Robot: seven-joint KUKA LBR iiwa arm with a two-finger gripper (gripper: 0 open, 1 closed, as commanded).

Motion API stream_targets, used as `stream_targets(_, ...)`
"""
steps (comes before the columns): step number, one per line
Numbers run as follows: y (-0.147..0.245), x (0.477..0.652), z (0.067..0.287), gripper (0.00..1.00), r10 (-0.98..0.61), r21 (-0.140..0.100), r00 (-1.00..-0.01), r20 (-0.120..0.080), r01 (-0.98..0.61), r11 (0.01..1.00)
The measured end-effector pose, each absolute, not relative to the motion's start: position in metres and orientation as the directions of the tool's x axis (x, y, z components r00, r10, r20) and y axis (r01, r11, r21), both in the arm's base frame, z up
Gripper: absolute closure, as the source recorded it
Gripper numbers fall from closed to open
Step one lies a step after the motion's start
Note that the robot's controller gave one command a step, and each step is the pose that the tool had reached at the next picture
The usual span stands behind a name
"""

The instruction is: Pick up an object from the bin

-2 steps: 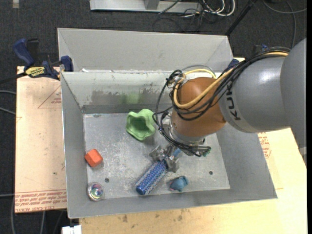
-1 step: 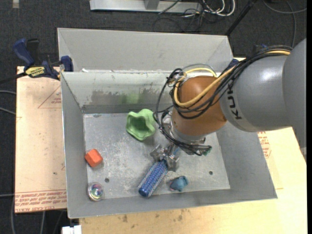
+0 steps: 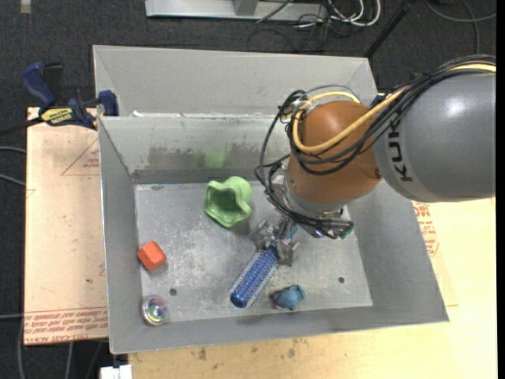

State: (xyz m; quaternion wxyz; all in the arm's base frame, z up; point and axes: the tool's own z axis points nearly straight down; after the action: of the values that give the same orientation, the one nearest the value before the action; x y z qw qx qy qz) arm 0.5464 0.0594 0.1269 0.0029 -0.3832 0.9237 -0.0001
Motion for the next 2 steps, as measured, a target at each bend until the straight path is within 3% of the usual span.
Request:
stream_targets(1, 0.0603, 0.5471, 0.1589, 1.0, -0.706, -0.002, -0.708, -0.004, -0.706, 0.708)
stream_targets(2, 0.0608, 0.5473, 0.1614, 1.0, -0.704, 0.001, -0.711, -0.002, -0.704, 0.711)
